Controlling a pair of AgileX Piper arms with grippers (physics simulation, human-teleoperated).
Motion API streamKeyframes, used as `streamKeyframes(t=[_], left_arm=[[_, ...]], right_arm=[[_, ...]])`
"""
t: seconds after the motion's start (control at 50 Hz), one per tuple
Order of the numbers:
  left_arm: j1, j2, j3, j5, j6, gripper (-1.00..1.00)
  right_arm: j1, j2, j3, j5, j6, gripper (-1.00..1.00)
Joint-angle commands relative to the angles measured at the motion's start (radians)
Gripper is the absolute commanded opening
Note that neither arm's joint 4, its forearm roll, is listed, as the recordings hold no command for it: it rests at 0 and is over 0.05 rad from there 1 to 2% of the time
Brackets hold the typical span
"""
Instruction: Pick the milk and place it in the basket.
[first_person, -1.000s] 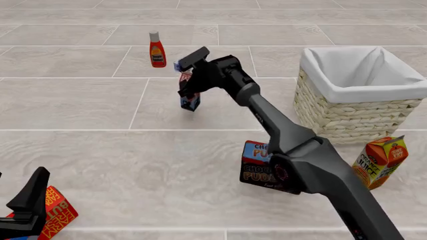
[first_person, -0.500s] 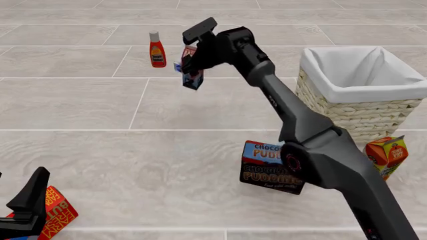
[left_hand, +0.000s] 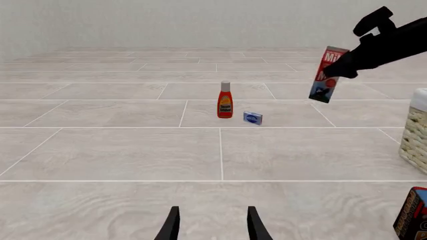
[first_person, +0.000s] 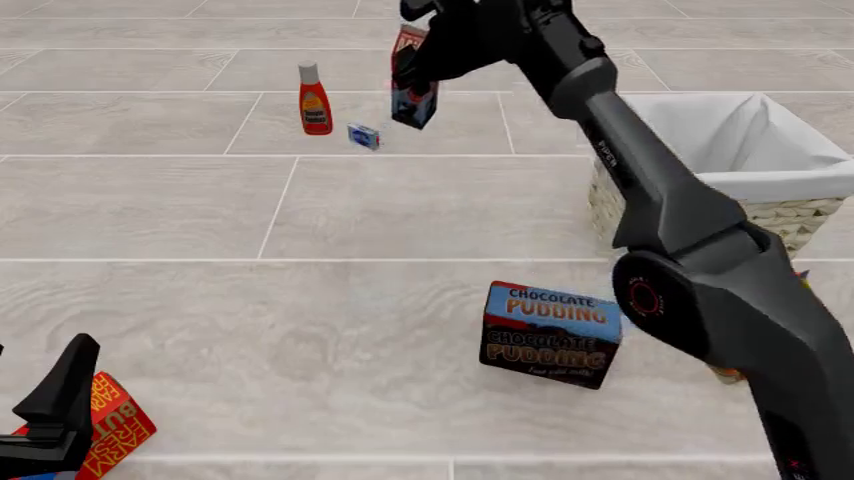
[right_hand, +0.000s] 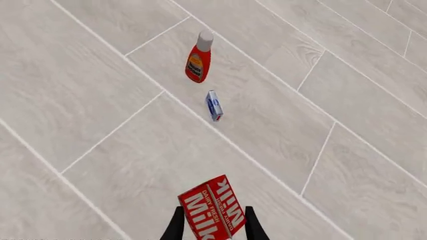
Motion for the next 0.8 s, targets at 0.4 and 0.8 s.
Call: streamKeyframes(t=[0.4,0.8], left_arm=[[0.000,0.000,0.000,0.000,0.000,1.00],[0.001,0.000,0.000,0.000,0.000,1.00]], right_arm=[[-0.061,-0.535,0.639,-0.274,0.033,-1.00],[-0.136,-0.768,0.860,-0.320,0.049,-1.00]])
